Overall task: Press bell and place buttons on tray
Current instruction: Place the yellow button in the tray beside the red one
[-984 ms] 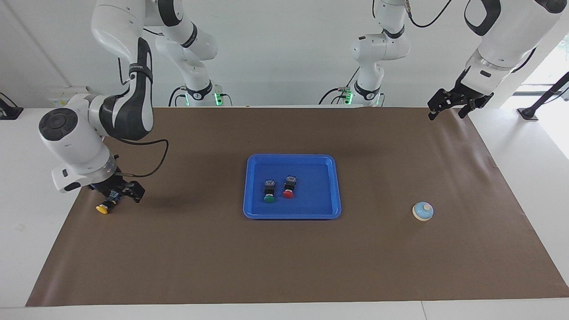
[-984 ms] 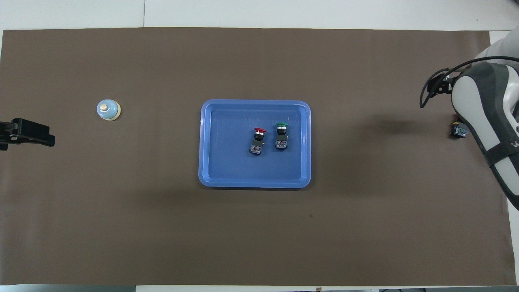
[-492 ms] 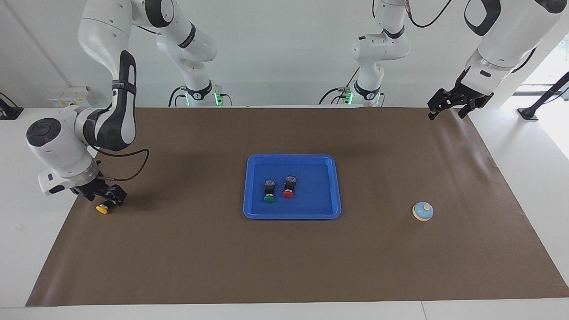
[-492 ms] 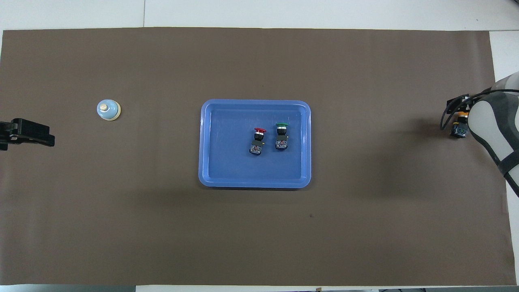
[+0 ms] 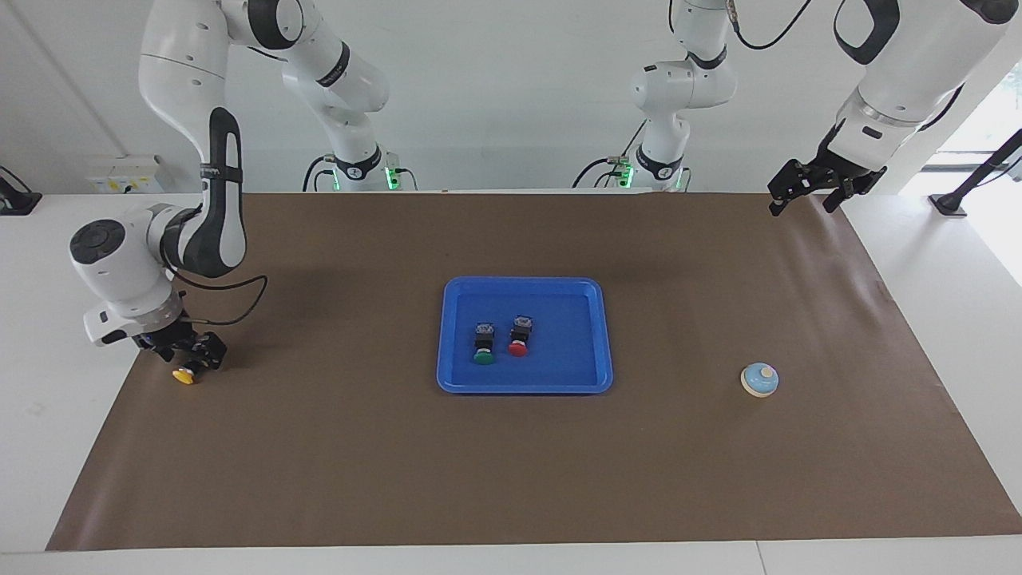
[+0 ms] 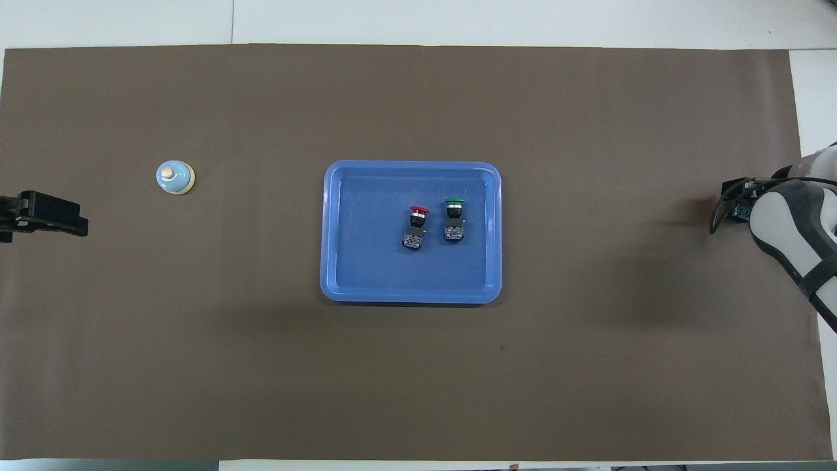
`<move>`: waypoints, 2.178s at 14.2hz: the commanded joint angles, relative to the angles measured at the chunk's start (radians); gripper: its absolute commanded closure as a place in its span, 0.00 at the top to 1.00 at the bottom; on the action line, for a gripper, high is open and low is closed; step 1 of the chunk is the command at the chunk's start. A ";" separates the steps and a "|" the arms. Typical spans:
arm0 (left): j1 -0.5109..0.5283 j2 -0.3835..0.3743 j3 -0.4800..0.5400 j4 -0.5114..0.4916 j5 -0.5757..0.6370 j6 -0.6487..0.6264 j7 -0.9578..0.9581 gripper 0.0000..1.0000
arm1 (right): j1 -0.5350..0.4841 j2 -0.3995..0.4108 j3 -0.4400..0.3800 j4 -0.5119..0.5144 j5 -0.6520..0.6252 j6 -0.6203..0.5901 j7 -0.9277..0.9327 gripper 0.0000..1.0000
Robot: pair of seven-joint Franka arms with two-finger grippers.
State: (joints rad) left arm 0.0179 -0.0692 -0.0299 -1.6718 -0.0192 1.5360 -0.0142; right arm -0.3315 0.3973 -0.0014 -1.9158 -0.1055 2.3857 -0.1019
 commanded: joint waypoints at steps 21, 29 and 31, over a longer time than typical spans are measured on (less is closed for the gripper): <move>-0.001 -0.003 0.004 0.009 -0.001 -0.013 -0.006 1.00 | 0.601 0.089 0.057 0.516 0.055 -0.571 0.739 0.00; -0.001 -0.003 0.004 0.009 -0.001 -0.013 -0.006 1.00 | 0.890 0.207 0.060 0.629 0.119 -0.495 0.915 0.00; -0.001 -0.003 0.004 0.009 -0.001 -0.013 -0.006 1.00 | 0.923 0.212 0.058 0.624 0.161 -0.468 0.915 0.00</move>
State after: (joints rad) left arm 0.0179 -0.0692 -0.0299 -1.6718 -0.0192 1.5360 -0.0142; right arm 0.5709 0.5852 0.0602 -1.3278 0.0188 1.9087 0.8033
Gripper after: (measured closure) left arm 0.000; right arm 0.599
